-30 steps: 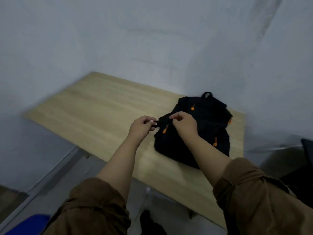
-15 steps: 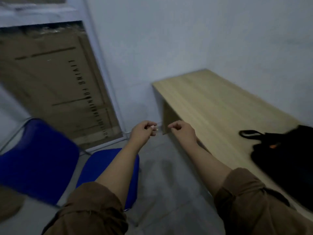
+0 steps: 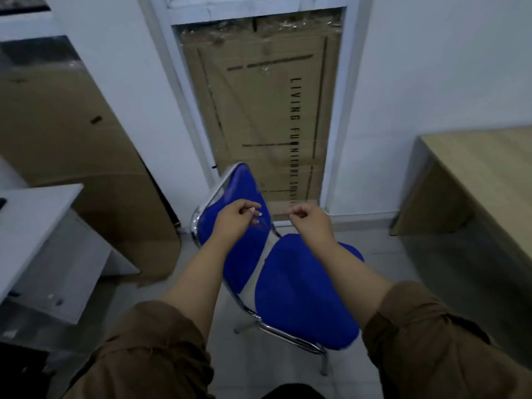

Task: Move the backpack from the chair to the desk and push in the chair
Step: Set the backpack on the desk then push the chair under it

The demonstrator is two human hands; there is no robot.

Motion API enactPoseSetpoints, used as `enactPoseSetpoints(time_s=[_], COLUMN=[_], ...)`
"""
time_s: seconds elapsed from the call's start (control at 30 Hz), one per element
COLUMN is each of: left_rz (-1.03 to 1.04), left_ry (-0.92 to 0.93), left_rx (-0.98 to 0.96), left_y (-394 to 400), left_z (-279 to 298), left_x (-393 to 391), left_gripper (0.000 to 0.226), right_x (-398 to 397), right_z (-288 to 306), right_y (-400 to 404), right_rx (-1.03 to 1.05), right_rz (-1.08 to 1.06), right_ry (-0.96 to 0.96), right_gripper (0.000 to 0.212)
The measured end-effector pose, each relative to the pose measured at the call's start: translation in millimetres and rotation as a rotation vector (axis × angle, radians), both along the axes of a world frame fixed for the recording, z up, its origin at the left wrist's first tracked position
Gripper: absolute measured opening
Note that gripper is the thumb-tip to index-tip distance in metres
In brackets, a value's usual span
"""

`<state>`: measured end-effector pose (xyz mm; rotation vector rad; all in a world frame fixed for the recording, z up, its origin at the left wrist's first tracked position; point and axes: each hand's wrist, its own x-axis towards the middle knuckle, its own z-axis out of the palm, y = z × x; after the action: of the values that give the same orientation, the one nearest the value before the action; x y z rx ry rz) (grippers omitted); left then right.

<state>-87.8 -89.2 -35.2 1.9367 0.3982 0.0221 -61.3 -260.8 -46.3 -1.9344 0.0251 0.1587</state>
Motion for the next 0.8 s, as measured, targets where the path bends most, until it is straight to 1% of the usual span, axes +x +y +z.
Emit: enactPoseSetpoints(time_s=[0.17,0.3,0.4,0.47,0.53,0.57,0.63,0.7,0.8], left_rz=[0.088,0.155,0.192,0.170,0.088,0.018,-0.186,-0.423,-0.708], left_ry=[-0.048,-0.080,-0.109,-0.107,-0.088,-0.078,-0.058,-0.047,-0.075], left_rx=[-0.008,-0.023,0.027,0.095,0.213,0.286,0.417,0.479,0.566], left_y=[63.7,97.6,122.2,136.3,146.1,153.7,169.2,185.4,209.3], left_z=[-1.3,1.6,-0.7,-5.3,-10.5,-13.6,-18.8,-25.6,-37.9], left_x=[4.4,12.1,21.6,28.5,35.0,40.1,51.2,62.9,79.4], left_gripper=[0.027,0.027,0.028,0.027,0.026,0.026,0.031,0.038,0.049], right_x=[16.9,31.0,36.7,38.4,39.1,40.1,42.1,42.8,38.3], right_z=[-2.5,-2.9,-6.1,-10.1,-14.5,-15.7,-18.5,-20.9,-31.5], right_y=[69.1,109.1,137.0,152.6,163.2,170.8,184.6,198.9,225.2], right_rx=[-0.022,-0.046,-0.082,-0.131,-0.207,-0.254,-0.344,-0.399,-0.387], right_rz=[0.129,0.215,0.282,0.325,0.378,0.398,0.428,0.435,0.343], right_ry=[-0.024,-0.054,-0.034,-0.013,0.004,0.012,0.039,0.072,0.139], right_gripper=[0.019,0.019,0.019,0.018,0.022,0.029,0.048,0.064,0.073])
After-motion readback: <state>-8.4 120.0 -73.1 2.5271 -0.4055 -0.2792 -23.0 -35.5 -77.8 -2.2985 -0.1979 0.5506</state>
